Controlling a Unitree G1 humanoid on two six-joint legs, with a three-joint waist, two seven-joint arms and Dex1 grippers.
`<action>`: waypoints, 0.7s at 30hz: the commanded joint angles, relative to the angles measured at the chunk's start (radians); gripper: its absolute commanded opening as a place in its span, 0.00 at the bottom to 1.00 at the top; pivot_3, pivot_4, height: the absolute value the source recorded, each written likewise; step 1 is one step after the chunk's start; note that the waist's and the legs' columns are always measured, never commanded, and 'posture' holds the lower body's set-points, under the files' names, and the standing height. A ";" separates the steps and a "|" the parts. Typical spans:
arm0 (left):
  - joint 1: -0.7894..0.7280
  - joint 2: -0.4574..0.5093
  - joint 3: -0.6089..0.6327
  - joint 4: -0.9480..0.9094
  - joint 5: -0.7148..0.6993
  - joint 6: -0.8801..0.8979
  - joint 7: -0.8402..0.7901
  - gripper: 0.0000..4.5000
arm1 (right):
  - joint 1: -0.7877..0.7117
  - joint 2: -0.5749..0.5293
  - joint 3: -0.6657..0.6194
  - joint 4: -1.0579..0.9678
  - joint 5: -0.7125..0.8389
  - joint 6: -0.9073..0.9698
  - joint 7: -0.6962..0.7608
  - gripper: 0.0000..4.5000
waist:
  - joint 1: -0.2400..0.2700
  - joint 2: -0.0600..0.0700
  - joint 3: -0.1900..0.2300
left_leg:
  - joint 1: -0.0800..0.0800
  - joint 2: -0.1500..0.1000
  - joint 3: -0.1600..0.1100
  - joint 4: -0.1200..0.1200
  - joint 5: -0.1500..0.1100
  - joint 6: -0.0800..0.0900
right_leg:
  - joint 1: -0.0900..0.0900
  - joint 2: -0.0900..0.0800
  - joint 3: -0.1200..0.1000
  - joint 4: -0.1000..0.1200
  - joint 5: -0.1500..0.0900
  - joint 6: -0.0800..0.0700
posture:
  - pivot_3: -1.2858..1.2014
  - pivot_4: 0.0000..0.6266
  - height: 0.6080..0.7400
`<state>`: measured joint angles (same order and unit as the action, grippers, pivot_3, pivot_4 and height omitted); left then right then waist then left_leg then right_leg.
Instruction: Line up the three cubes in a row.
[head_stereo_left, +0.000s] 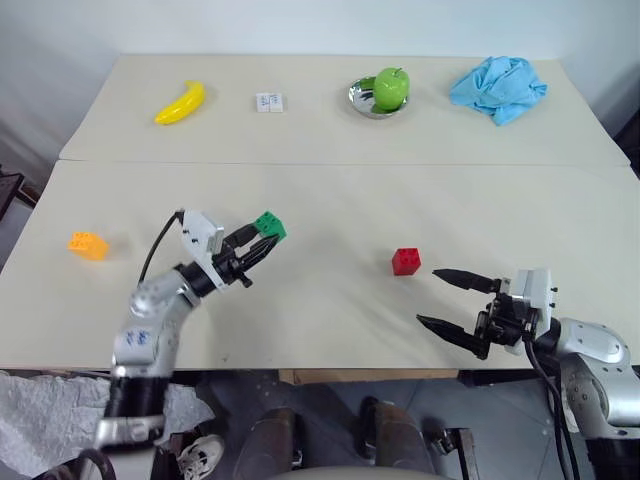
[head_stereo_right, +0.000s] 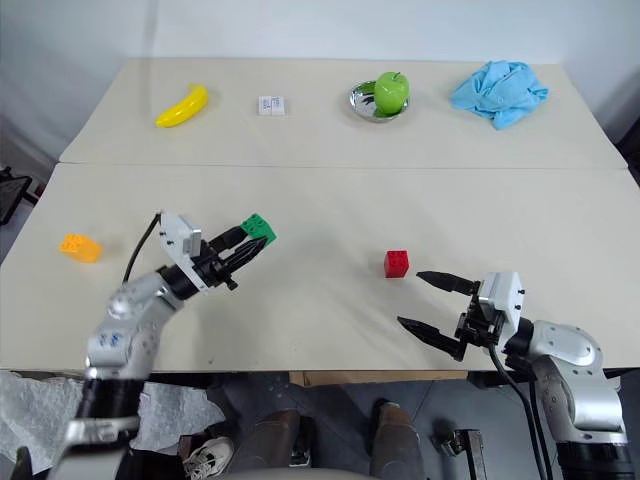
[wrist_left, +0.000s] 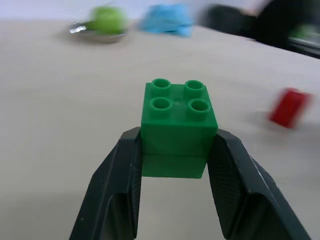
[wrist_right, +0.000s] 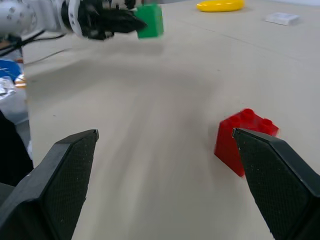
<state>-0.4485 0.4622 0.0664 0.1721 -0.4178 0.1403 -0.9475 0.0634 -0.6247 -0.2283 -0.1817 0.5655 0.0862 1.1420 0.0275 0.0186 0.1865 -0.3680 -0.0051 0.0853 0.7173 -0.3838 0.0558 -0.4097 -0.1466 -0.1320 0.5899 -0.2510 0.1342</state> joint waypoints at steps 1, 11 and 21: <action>-0.181 -0.016 -0.122 0.244 0.048 -0.154 -0.322 0.33 | 0.047 0.005 -0.051 -0.058 0.015 -0.031 -0.025 1.00 | 0.002 0.000 0.000 | 0.000 0.000 0.001 0.000 0.000 0.000 | 0.000 0.000 0.000 -0.001 0.000 0.000 | 0.52 0.24 1.00; -0.558 -0.213 -0.221 0.880 0.266 -0.432 -0.375 0.33 | 0.194 0.008 -0.125 -0.110 0.049 -0.048 -0.049 1.00 | -0.005 -0.004 0.001 | -0.002 -0.001 0.009 -0.003 0.000 0.000 | 0.001 0.008 0.000 -0.006 0.001 0.001 | 0.52 0.24 1.00; -0.613 -0.246 -0.219 1.000 0.370 -0.522 -0.346 0.33 | 0.180 0.023 -0.151 -0.050 0.053 -0.134 -0.021 1.00 | 0.001 -0.005 0.002 | -0.002 0.001 0.008 -0.001 0.001 0.000 | 0.000 0.007 0.002 -0.005 0.001 0.002 | 0.52 0.24 1.00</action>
<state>-1.0385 0.2161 -0.1652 1.1670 -0.0638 -0.3667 -1.3148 0.2428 -0.6106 -0.3440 -0.2330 0.5886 -0.0250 1.1146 0.0282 0.0139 0.1884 -0.3699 -0.0041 0.0930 0.7167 -0.3832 0.0560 -0.4097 -0.1401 -0.1305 0.5854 -0.2500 0.1361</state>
